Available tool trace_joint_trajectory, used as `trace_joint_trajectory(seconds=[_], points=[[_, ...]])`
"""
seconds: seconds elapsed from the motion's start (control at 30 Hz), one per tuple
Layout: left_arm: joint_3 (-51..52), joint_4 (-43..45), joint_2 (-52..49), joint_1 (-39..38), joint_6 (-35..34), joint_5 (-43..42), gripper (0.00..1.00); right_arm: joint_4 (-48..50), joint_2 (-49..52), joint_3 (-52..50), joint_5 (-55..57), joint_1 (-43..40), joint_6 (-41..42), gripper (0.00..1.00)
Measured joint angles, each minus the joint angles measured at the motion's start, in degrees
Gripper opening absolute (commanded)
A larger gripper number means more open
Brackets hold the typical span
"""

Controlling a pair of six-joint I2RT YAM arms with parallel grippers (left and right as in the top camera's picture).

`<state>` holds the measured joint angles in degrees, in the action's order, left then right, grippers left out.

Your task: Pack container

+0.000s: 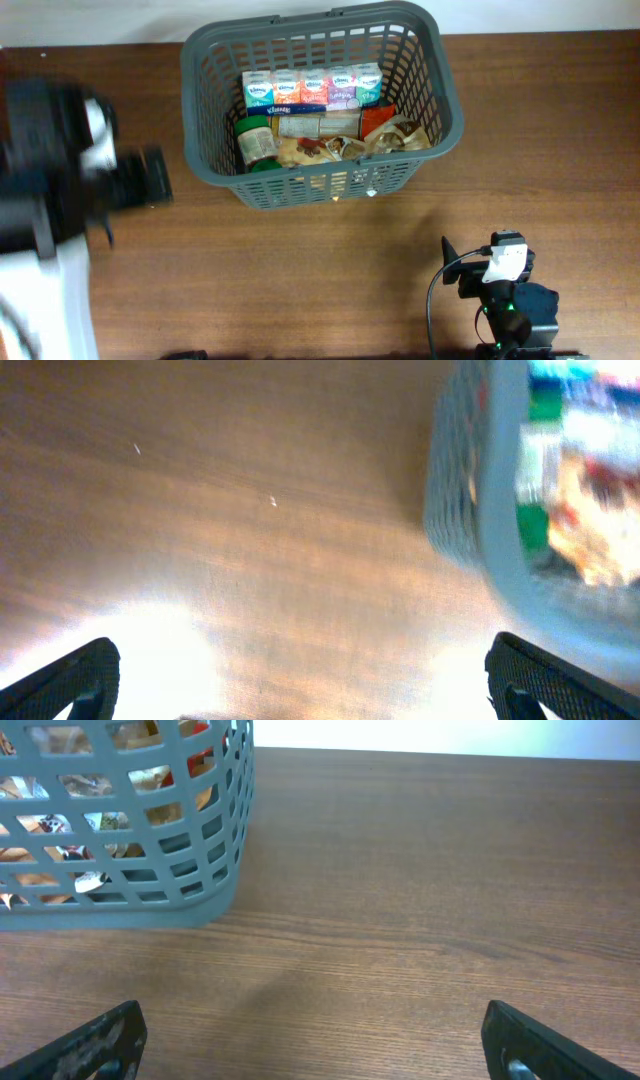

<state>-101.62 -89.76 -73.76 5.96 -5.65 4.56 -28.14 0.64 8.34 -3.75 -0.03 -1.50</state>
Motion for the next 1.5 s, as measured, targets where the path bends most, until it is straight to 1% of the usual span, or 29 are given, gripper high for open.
trace_joint_trajectory(seconds=[0.03,0.07,0.1,0.13,0.17,0.2,0.23,0.3,0.37,0.47,0.67,0.83,1.0,1.5], points=[[4.6,0.7,4.1,-0.4,0.0,0.0,0.99,-0.1,0.0,0.0,0.0,0.0,0.0,0.99],[11.5,6.7,9.5,-0.7,0.0,0.1,0.99,-0.1,0.0,0.0,0.0,0.0,0.0,0.99],[16.2,10.6,13.5,-1.1,0.0,0.0,0.99,-0.1,-0.1,0.0,0.0,0.0,0.0,0.99],[21.2,17.2,17.7,-1.2,0.0,-0.2,0.99,0.0,-0.1,0.0,0.0,0.0,0.0,0.99],[28.2,28.8,23.4,-1.4,0.0,-0.6,0.99,-0.1,-0.1,0.0,-0.1,0.0,0.0,0.99],[34.6,36.7,28.9,-1.6,0.0,-1.2,0.99,-0.1,-0.1,0.0,-0.2,0.0,0.0,0.99],[44.1,48.9,36.9,-2.0,0.0,-1.6,0.99,0.0,-0.1,-0.1,-0.2,0.0,0.0,0.99],[54.0,59.0,46.1,-2.8,0.0,-1.7,0.99,0.0,-0.1,0.0,-0.2,0.0,0.0,0.99],[61.5,66.9,53.5,-3.7,0.0,-1.8,0.99,0.0,-0.1,0.0,-0.2,0.0,0.0,0.99],[70.8,75.2,59.9,-6.1,0.0,-1.8,0.99,0.0,-0.1,0.0,-0.2,0.0,0.0,0.99],[85.4,75.6,67.2,-9.4,0.0,-2.2,0.99,0.0,0.0,0.0,-0.2,0.0,0.0,0.99],[93.5,75.9,72.6,-9.4,0.0,-2.3,0.99,0.0,-0.1,0.0,-0.2,0.0,0.0,0.99],[96.9,76.0,72.8,-9.4,0.0,-2.3,0.99,0.0,-0.1,0.0,-0.2,0.0,0.0,0.98],[96.9,76.3,72.8,-9.4,0.0,-2.3,0.99,0.0,-0.1,0.0,-0.2,0.0,0.0,0.99]])
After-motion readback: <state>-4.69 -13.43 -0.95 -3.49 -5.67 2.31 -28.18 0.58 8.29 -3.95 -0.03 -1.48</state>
